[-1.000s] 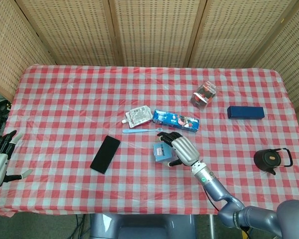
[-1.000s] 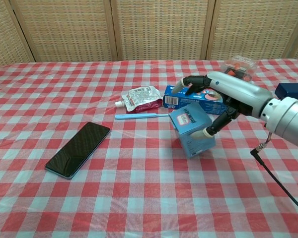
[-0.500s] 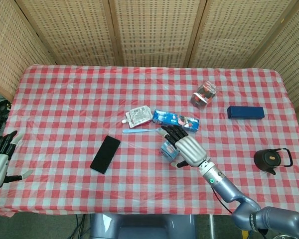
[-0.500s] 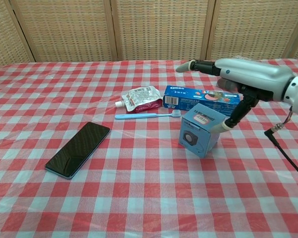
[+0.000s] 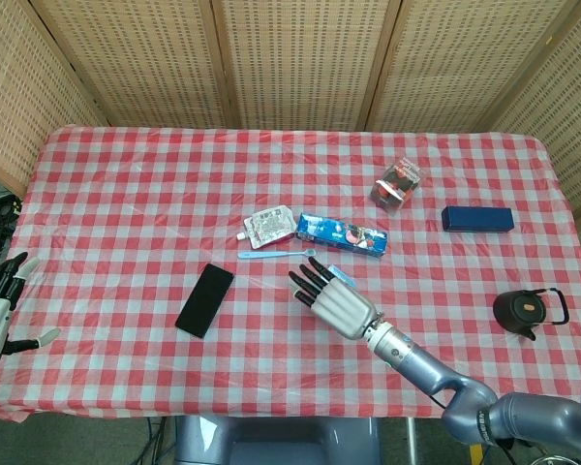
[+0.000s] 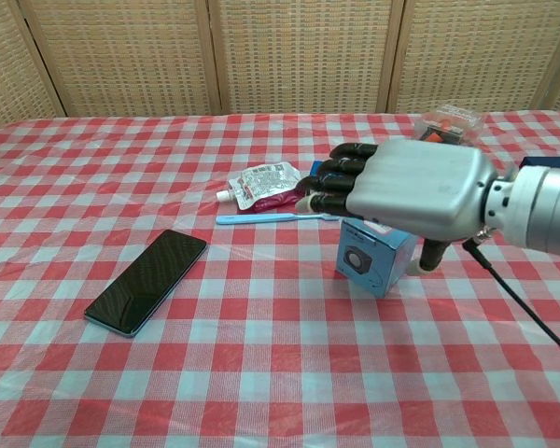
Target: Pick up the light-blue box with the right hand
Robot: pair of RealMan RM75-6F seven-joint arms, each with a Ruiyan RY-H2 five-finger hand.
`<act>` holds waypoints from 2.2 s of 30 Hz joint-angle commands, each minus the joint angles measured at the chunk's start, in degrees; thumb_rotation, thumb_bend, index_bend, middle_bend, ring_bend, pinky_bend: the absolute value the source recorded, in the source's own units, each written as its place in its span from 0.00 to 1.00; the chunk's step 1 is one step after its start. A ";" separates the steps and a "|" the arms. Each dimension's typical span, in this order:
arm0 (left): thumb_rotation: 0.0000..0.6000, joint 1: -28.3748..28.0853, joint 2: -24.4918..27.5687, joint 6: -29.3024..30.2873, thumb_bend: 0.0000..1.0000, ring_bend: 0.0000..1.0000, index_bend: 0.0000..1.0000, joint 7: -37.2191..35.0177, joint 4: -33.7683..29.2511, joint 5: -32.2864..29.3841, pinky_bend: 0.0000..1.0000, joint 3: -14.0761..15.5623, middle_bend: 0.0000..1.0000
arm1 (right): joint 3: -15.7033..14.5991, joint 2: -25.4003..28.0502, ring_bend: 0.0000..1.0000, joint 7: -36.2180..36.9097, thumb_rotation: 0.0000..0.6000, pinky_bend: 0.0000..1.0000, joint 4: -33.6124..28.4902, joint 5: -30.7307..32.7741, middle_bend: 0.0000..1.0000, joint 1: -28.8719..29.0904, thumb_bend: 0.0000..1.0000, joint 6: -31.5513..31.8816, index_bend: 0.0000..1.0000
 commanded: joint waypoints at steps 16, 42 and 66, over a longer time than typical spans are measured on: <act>1.00 -0.17 0.26 -0.38 0.00 0.00 0.00 -0.59 -0.01 0.04 0.00 0.06 0.00 | -0.72 -5.93 0.24 -19.03 1.00 0.37 8.78 3.13 0.29 1.99 0.26 -3.11 0.22; 1.00 -0.28 0.57 -0.63 0.00 0.00 0.00 -1.05 -0.28 0.41 0.00 0.35 0.00 | 5.04 -5.11 0.51 32.96 1.00 0.63 2.80 6.47 0.54 -3.56 0.52 5.86 0.46; 1.00 -0.28 0.70 -0.54 0.00 0.00 0.00 -1.06 -0.57 0.74 0.00 0.53 0.00 | 2.06 -0.06 0.00 44.05 1.00 0.00 1.48 10.48 0.00 -9.96 0.08 3.50 0.00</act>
